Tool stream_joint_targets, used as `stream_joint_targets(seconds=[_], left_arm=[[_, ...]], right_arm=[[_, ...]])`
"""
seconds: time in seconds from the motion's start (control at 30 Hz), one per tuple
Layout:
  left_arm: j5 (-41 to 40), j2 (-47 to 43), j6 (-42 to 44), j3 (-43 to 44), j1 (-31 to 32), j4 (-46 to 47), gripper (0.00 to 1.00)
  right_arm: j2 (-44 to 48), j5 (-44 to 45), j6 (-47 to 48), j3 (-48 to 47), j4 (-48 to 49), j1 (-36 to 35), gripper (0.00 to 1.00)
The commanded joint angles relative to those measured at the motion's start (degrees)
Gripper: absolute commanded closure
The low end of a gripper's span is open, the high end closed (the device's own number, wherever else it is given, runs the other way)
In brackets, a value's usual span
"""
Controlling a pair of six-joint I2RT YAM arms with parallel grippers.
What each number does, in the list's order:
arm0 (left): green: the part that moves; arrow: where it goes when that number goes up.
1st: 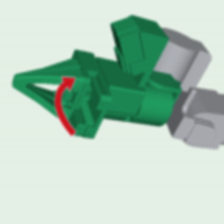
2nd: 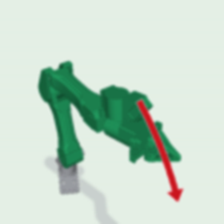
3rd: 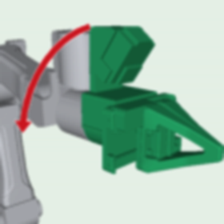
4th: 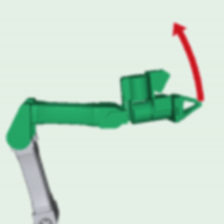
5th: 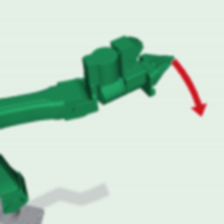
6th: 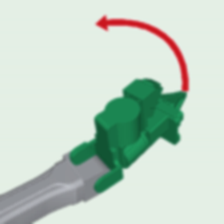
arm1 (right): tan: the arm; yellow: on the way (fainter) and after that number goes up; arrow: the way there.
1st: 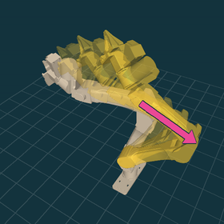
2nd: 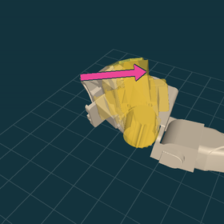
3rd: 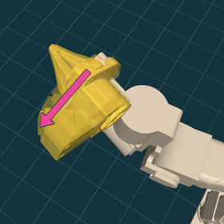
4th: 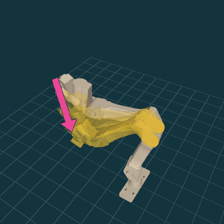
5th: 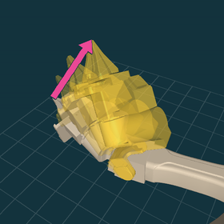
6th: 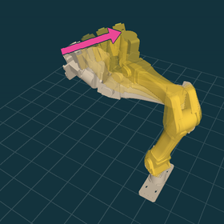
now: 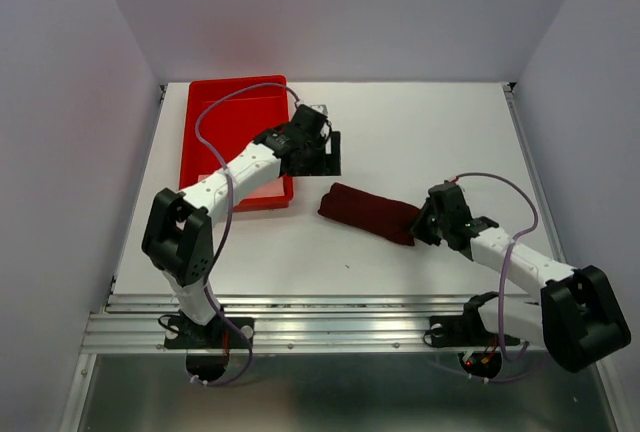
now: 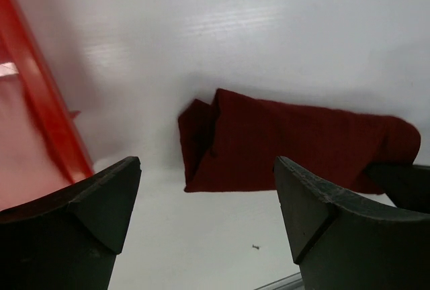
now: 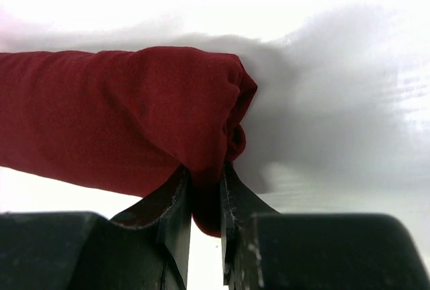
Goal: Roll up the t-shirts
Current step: Pick up the T-shirt from the center of the board.
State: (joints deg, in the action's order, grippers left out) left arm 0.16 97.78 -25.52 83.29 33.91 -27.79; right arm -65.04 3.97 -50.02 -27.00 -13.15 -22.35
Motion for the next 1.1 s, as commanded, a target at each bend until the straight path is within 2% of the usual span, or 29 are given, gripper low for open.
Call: stream_joint_targets(seconds=[0.0, 0.17, 0.3, 0.6, 0.7, 0.77, 0.8, 0.83, 1.0, 1.07], left_arm=[[-0.95, 1.53, -4.53, -2.51, 4.83, 0.63, 0.09], [-3.58, 3.56, -8.49, -3.48, 6.08, 0.90, 0.09], [-6.75, 5.06, -10.42, -3.65, 6.43, -1.57, 0.14], [-1.75, 5.31, -10.52, -9.72, 9.59, 9.06, 0.17], [-0.96, 7.77, -10.60, -8.50, 9.95, 9.07, 0.17], [-0.95, 8.83, -10.78, -8.40, 10.38, 8.98, 0.17], [-0.95, 8.83, -10.78, -8.40, 10.47, 8.98, 0.17], [-0.95, 8.66, -10.95, -8.40, 10.82, 8.98, 0.18], [-1.22, 8.04, -10.96, -8.23, 11.18, 9.07, 0.17], [-1.04, 8.13, -10.78, -8.05, 11.53, 8.98, 0.17]], right_arm=[[-1.85, -1.59, 11.87, -3.13, -5.66, 1.87, 0.99], [-1.94, -2.65, 13.28, -4.55, -6.45, 3.01, 0.99], [-3.34, -2.47, 13.02, -4.28, -6.54, 3.54, 0.99], [-5.01, -0.63, 12.84, -4.98, -6.54, 5.21, 0.98], [-5.19, 0.42, 13.37, -5.60, -6.54, 5.74, 0.83], [-4.93, 1.13, 13.72, -6.65, -7.24, 5.74, 0.77], [-4.49, 1.48, 13.81, -7.09, -7.77, 5.74, 0.58], [-4.05, 1.66, 13.90, -7.97, -8.64, 5.74, 0.44], [-0.19, 1.92, 13.72, -9.29, -11.11, 6.26, 0.15], [1.22, 0.52, 13.28, -9.12, -12.16, 8.19, 0.11]])
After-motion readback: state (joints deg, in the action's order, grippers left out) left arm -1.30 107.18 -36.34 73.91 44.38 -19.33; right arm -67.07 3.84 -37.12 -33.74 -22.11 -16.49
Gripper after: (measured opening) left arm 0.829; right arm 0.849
